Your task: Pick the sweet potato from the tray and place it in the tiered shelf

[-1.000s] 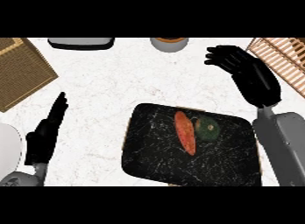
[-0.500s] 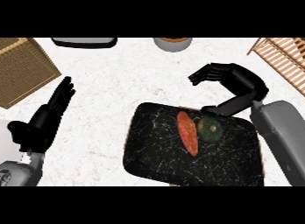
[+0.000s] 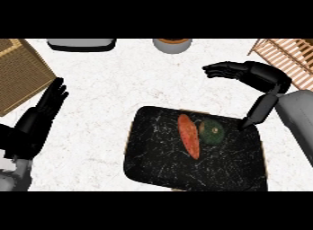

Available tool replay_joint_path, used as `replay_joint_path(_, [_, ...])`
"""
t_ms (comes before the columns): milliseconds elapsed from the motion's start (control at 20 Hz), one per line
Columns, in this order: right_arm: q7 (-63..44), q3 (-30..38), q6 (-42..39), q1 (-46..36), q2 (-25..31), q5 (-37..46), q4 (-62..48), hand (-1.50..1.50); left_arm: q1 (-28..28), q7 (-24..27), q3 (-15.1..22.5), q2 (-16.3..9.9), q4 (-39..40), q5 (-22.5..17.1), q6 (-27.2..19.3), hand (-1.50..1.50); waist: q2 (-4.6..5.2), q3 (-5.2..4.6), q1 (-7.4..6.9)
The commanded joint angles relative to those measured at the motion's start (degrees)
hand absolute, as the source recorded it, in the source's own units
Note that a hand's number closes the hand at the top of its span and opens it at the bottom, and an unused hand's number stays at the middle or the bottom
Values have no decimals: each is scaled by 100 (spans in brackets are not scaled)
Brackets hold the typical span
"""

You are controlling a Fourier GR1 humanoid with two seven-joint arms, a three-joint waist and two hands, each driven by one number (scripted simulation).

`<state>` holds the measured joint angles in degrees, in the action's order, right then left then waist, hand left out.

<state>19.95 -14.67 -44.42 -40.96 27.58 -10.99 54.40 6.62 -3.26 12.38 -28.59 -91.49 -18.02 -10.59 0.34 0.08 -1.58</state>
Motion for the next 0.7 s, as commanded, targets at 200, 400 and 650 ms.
replay_joint_path(200, [600,-458,-341,-455,517,1129,537,-150,27,-122,-135,148,-75,92,-67,0,-31,-4,87])
replay_joint_path(400, [-301,-693,-109,-477,-71,1205,903,-150,-161,-31,-62,318,-85,303,-63,0,-44,-10,124])
replay_joint_path(650, [-216,-883,71,-348,-289,1820,890,-150,-423,-235,-531,-19,-478,109,293,0,-37,-7,71])
